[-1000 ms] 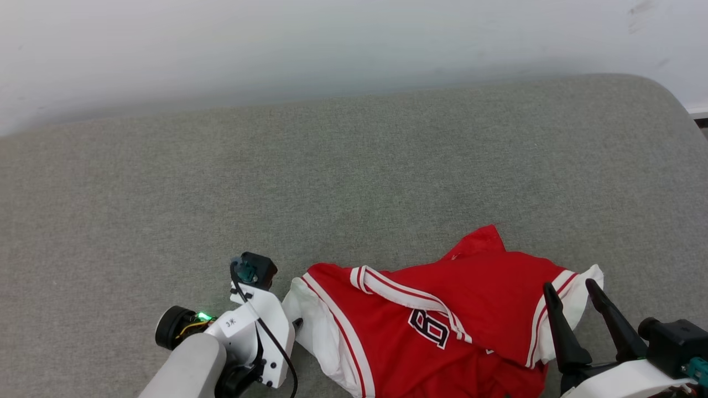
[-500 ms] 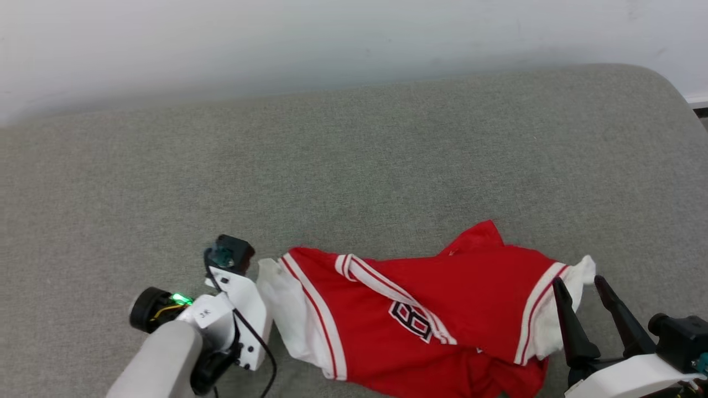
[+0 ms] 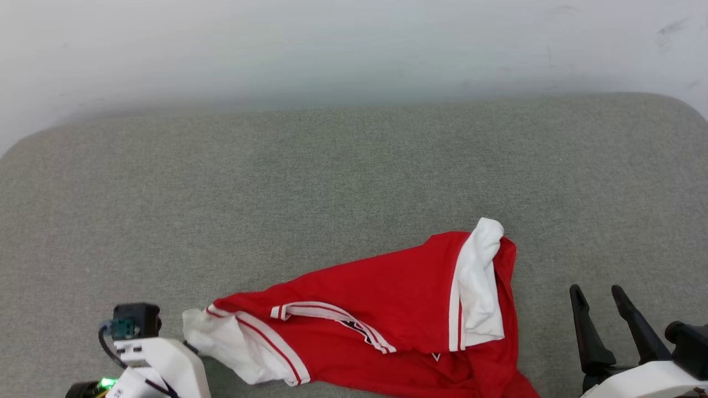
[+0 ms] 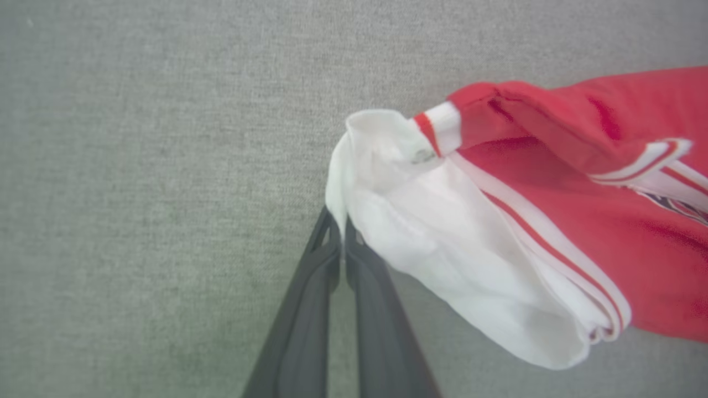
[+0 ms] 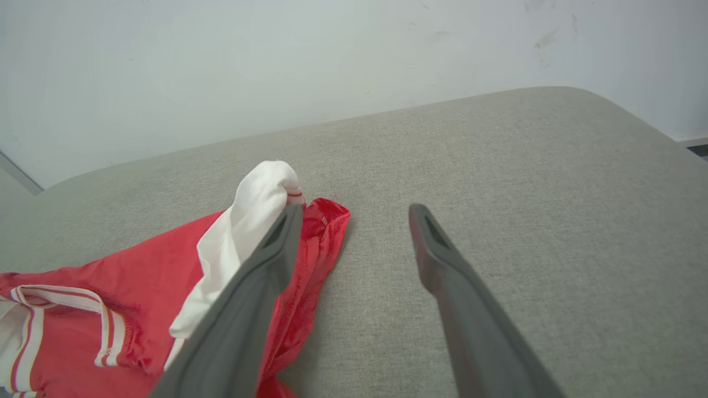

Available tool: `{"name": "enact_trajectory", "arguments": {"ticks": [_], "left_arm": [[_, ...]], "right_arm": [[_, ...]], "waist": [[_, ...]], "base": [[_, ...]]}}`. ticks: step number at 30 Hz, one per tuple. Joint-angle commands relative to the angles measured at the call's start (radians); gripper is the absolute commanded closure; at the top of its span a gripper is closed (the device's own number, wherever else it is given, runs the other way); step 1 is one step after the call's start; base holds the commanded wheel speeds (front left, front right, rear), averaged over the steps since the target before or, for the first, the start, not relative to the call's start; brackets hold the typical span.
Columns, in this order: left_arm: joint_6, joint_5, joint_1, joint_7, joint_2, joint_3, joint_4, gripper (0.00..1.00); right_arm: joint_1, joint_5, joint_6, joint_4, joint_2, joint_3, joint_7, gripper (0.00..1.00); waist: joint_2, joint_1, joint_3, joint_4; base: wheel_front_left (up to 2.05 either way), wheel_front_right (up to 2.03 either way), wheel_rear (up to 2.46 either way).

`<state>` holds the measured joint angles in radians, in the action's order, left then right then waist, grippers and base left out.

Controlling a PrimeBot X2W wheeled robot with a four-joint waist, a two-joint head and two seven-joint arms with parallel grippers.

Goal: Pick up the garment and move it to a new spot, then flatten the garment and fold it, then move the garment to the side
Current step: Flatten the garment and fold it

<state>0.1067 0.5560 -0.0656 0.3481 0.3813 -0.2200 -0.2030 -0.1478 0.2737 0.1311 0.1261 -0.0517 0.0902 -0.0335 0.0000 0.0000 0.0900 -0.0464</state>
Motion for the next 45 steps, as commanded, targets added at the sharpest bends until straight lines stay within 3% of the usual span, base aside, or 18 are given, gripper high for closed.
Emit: {"name": "enact_trajectory", "arguments": {"ticks": [1,8,9,10,11,12,25,30,33,34,45], "left_arm": [[0.006,0.005,0.02,-0.009,0.002,0.004,0.004,1.0],[0.017,0.039,0.135,-0.05,-0.041,0.006,0.002,1.0],[0.012,0.044,0.14,-0.06,-0.051,0.003,0.0,0.89],[0.009,0.045,0.143,-0.072,-0.059,0.0,0.0,0.57],[0.007,0.039,0.143,-0.086,-0.063,-0.004,0.0,0.09],[0.003,0.034,0.143,-0.102,-0.065,-0.006,0.002,0.0],[-0.017,-0.089,0.094,-0.42,-0.077,-0.023,0.072,0.0],[-0.016,-0.13,0.079,-0.522,-0.094,-0.044,0.102,0.0],[-0.016,-0.148,0.068,-0.546,-0.101,-0.058,0.113,0.0],[-0.013,-0.16,0.051,-0.553,-0.112,-0.074,0.125,0.0],[-0.012,-0.158,0.023,-0.559,-0.135,-0.098,0.121,0.0]], "right_arm": [[-0.013,0.006,-0.001,0.001,0.002,0.003,0.0,0.0],[-0.021,-0.005,-0.001,0.014,0.002,0.011,-0.017,0.0],[-0.024,-0.006,-0.001,0.015,0.002,0.012,-0.021,0.0],[-0.027,-0.008,-0.001,0.018,0.002,0.013,-0.025,0.0],[-0.031,-0.01,-0.001,0.02,0.002,0.014,-0.028,0.0],[-0.035,-0.009,-0.001,0.022,0.002,0.014,-0.033,0.0],[-0.06,-0.013,-0.001,0.044,0.002,0.003,-0.104,0.0],[-0.036,0.003,-0.001,0.012,-0.012,-0.029,-0.19,0.0],[-0.001,0.021,-0.001,-0.032,-0.039,-0.078,-0.254,0.0],[0.053,0.041,-0.001,-0.08,-0.075,-0.142,-0.315,0.0],[0.251,0.09,-0.001,-0.241,-0.169,-0.353,-0.465,0.0]], "waist": [[0.0,0.0,-0.006,0.004],[0.0,0.0,-0.035,0.013],[0.0,0.0,-0.041,0.015],[0.0,0.0,-0.047,0.016],[0.0,0.0,-0.054,0.018],[0.0,0.0,-0.061,0.019],[0.0,0.0,-0.103,0.031],[0.0,0.0,-0.1,0.03],[0.0,0.0,-0.094,0.034],[0.0,0.0,-0.083,0.044],[0.0,0.0,-0.05,0.095]], "base": [[0.0,0.0,0.0],[0.0,0.0,0.0],[0.0,0.0,0.0],[0.0,0.0,0.0],[0.0,0.0,0.0],[0.0,0.0,0.0],[0.0,0.0,0.0],[0.0,0.0,0.0],[0.0,0.0,0.0],[0.0,0.0,0.0],[0.0,0.0,0.0]]}}
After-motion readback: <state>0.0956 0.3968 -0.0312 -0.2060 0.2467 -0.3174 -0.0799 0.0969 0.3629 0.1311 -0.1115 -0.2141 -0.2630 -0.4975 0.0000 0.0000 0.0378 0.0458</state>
